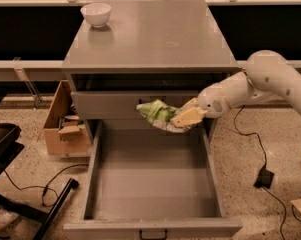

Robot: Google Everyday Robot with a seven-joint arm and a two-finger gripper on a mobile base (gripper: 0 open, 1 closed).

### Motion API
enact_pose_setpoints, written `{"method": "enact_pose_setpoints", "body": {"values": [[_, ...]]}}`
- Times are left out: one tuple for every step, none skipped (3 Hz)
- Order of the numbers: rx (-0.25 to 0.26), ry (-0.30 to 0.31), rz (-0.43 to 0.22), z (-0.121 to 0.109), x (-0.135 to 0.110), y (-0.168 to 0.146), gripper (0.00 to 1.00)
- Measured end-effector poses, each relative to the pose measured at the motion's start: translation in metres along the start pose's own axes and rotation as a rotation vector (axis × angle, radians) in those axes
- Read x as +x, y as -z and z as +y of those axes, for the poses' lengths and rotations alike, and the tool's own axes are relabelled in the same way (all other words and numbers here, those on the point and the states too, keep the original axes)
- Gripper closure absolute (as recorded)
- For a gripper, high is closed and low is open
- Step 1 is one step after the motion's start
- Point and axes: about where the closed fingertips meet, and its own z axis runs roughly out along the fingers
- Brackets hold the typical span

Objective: Place green jalapeno chip bag into middle drawer

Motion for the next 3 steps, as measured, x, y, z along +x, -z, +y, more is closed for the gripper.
{"method": "enact_pose_setpoints", "body": {"values": [[-0.015,-0.021,0.019,0.001,0.002,-0.009,1.00],[-0.030,-0.024,0.019,-0.006,0.003,-0.019,1.00],[-0.040,-0.073,0.051,-0.025,0.040,-0.062,1.00]]}}
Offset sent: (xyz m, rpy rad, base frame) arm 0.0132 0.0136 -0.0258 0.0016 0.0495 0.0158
